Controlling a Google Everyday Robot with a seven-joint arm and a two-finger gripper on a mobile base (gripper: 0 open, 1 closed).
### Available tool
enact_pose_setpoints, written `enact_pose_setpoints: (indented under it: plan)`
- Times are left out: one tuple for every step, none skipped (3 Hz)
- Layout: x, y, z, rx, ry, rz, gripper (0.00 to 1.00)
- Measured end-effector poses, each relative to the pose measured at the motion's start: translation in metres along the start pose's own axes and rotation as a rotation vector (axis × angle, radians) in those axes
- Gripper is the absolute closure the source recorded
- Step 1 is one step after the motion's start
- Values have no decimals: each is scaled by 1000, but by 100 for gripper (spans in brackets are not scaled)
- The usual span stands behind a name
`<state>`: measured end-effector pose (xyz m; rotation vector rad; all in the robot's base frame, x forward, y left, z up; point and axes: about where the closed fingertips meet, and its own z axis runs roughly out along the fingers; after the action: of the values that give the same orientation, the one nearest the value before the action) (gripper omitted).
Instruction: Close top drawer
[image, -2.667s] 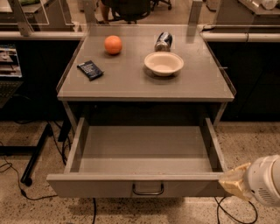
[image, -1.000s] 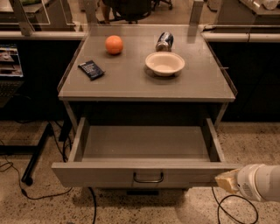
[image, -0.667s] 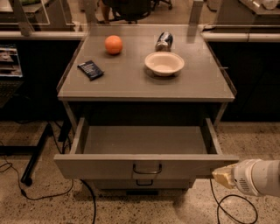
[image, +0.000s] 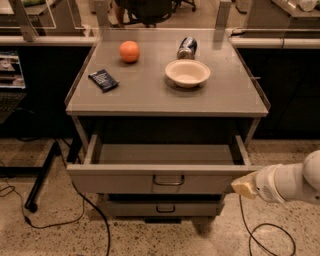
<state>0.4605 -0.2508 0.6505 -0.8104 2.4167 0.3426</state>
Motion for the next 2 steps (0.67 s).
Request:
enact_pose_setpoints:
  plan:
    - [-6,-6,11,-50,0,-36,100]
    - [-15,-17,26,-106,1,-89,100]
